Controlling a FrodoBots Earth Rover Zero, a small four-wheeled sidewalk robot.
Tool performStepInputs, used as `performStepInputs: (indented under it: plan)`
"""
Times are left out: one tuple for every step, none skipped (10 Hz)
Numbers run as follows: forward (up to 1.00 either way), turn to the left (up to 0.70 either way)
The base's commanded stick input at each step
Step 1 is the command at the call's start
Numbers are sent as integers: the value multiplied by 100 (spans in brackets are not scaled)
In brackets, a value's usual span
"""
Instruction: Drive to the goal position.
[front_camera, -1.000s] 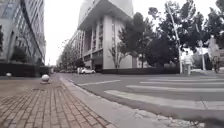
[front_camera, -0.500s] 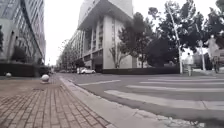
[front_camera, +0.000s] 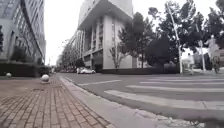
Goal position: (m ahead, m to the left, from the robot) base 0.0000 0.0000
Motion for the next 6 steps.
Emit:
performStepInputs:
  plan:
    - [0, 45]
    - [0, 45]
    - [0, 45]
    - [0, 45]
    - [0, 45]
    - [0, 45]
